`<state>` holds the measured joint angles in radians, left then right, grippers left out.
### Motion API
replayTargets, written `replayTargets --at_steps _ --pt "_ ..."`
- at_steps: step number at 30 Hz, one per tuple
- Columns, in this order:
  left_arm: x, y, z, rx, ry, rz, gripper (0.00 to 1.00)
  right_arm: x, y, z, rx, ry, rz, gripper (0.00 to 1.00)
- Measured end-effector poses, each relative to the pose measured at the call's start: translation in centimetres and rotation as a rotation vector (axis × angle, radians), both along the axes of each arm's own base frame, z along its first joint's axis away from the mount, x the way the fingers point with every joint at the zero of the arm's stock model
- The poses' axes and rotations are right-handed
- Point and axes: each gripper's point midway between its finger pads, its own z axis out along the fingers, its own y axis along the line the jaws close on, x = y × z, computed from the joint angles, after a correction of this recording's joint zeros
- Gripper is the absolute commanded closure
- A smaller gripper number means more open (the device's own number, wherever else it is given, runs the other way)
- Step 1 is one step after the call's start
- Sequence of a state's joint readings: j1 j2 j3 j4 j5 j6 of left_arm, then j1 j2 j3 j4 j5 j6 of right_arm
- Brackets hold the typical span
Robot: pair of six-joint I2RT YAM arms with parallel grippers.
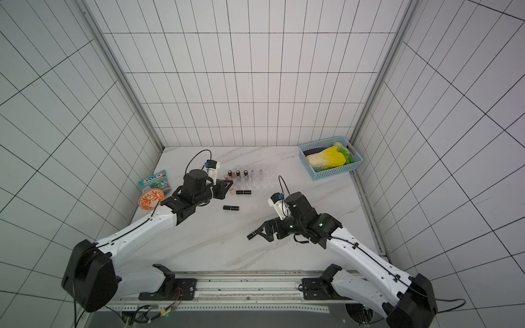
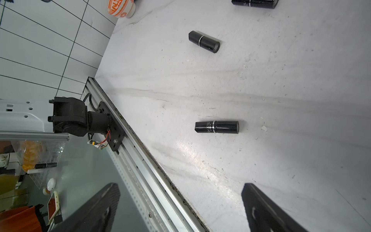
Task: Arrange the lipsticks in the organizer
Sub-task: Place the lipstick in the storage box.
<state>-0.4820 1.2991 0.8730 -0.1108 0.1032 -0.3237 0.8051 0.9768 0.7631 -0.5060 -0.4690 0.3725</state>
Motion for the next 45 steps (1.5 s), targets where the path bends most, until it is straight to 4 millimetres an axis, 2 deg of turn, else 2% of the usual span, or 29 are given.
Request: replayTargets --at_steps 4,11,15,18,22,24,28,41,42,45 --pt "2.2 0.9 -1.2 0.048 -0.036 0.03 0.92 0.1 -0.2 -0.2 -0.011 -0.006 -0.003 0.01" --pt "6.0 0.7 -5.3 0.1 -0.025 0.03 0.91 0.0 -0.4 -0.4 -0.026 -0.011 0.001 0.01" --pt "8.5 -0.4 -5.6 0.084 -0.051 0.014 0.91 0.1 -0.6 -0.3 -0.028 -0.016 -0.003 0.01" --pt "9.5 -1.0 -5.4 0.073 -0.074 0.0 0.91 0.1 -0.7 -0.1 -0.024 -0.023 -0.003 0.01" --pt "10.5 -1.6 -5.1 0.064 -0.107 -0.01 0.91 0.1 -0.8 0.0 -0.022 -0.025 -0.005 0.01" --pt "11.0 -1.8 -5.5 0.067 -0.109 -0.012 0.9 0.1 -0.8 0.0 -0.022 -0.026 -0.007 0.01" --pt "11.2 -1.9 -7.1 0.08 -0.088 -0.014 0.89 0.2 -0.9 0.2 -0.015 -0.032 -0.009 0.01" --pt "11.7 -1.3 -7.5 0.113 -0.111 0.009 0.82 0.1 -1.0 0.7 0.002 -0.042 -0.011 0.01" --pt "11.7 -1.3 -7.5 0.115 -0.113 0.011 0.8 0.1 -1.0 0.8 0.003 -0.042 -0.01 0.01" --pt "11.8 -1.3 -7.5 0.126 -0.123 0.013 0.59 0.0 -1.0 0.8 0.003 -0.042 -0.009 0.01"
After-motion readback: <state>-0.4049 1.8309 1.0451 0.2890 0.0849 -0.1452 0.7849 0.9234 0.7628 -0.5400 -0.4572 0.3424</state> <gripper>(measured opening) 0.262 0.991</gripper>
